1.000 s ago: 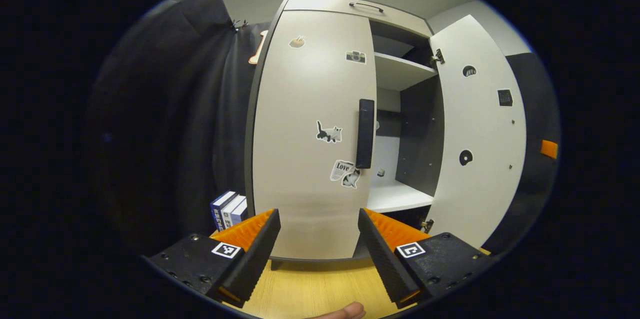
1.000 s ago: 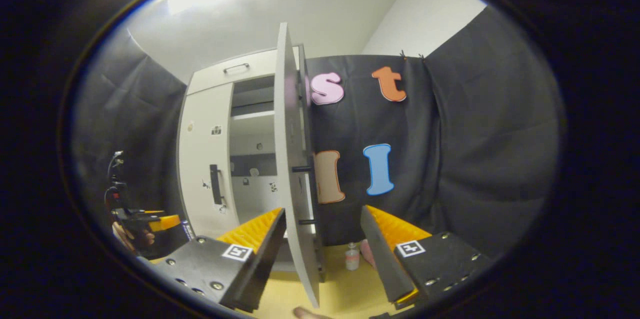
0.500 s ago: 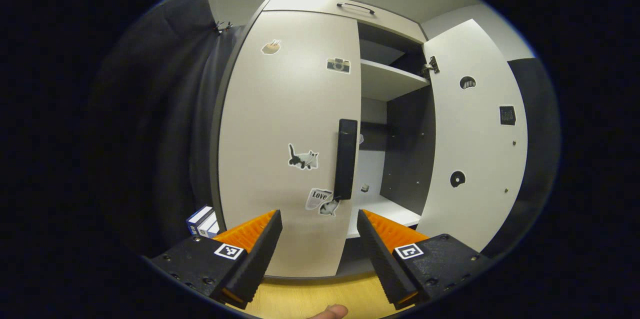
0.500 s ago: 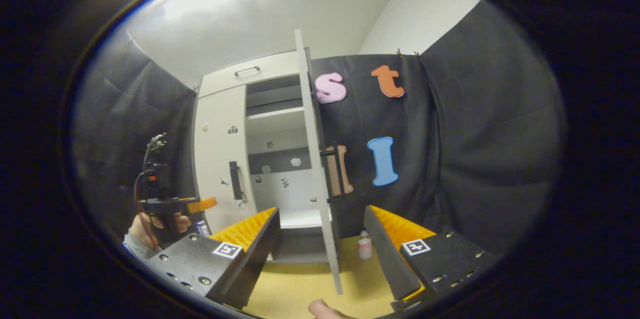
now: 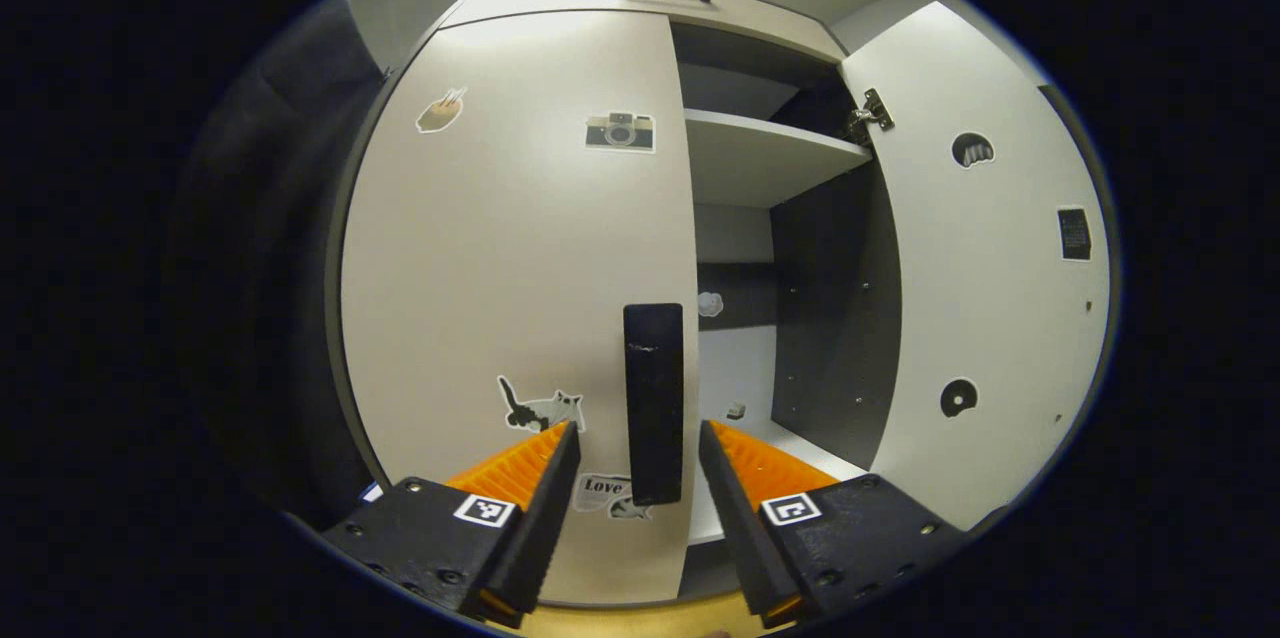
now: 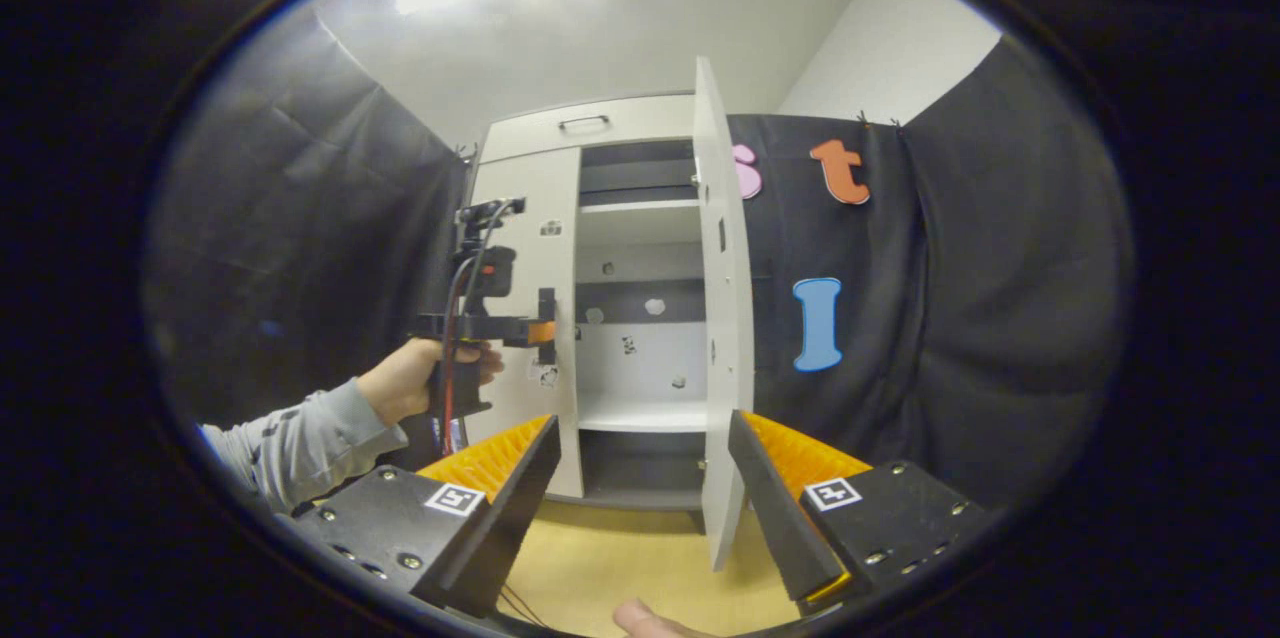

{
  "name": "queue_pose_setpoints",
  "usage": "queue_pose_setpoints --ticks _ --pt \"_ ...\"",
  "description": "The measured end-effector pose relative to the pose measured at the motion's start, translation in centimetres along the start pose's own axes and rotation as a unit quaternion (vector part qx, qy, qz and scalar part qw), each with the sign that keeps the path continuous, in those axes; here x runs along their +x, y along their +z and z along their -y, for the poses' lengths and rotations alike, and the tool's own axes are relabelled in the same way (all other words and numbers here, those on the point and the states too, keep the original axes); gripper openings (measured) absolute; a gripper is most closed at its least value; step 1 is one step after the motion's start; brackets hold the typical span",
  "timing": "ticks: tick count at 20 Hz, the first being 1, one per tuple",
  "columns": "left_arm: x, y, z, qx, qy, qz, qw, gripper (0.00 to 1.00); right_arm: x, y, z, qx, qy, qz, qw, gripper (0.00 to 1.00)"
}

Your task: Open the right door of the double-door shoe cabinet with the right hand, and open the left door with the left hand.

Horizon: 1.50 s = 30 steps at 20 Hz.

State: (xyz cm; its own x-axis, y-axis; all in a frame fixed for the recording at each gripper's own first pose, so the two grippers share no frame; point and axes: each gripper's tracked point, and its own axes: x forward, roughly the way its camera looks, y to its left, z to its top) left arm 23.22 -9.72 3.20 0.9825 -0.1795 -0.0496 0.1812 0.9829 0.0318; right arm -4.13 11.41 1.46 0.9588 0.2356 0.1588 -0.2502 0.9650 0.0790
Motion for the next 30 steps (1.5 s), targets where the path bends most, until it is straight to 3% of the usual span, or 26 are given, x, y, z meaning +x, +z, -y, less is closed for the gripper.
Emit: queue_pose_setpoints --ticks 1,8,10,11,14,17,30 --pt "0.6 -0.2 0.1 -0.001 -0.001 -0.004 1.0 0.51 -0.2 -0.2 -0.7 0.003 0.007 0.0 1.0 1.0" --pt "2.9 -0.8 0.8 0.024 0.012 -0.014 1.0 0.53 -1.0 -0.5 -2.6 0.001 0.038 0.006 0.999 1.0" --pt "3.2 -1.2 0.3 0.034 0.028 -0.022 0.999 0.48 -0.8 -0.8 -2.8 -0.004 0.038 0.003 0.999 1.0" --pt "2.9 -0.6 0.2 0.029 0.028 -0.013 0.999 0.37 -0.7 -0.9 -2.9 -0.005 0.039 0.001 0.999 1.0" --pt "2.8 -1.1 0.1 0.017 0.021 -0.015 1.0 0.33 -0.6 -1.0 -3.0 0.001 0.04 -0.005 0.999 1.0" --pt "2.4 -1.1 0.3 0.012 0.011 -0.013 1.0 0.25 -0.6 -1.0 -2.6 0.005 0.021 -0.01 1.0 1.0" --pt "-4.6 -1.0 -0.6 0.008 -0.037 -0.031 0.999 0.23 -4.4 -0.6 -1.2 0.019 -0.058 -0.023 0.998 1.0"
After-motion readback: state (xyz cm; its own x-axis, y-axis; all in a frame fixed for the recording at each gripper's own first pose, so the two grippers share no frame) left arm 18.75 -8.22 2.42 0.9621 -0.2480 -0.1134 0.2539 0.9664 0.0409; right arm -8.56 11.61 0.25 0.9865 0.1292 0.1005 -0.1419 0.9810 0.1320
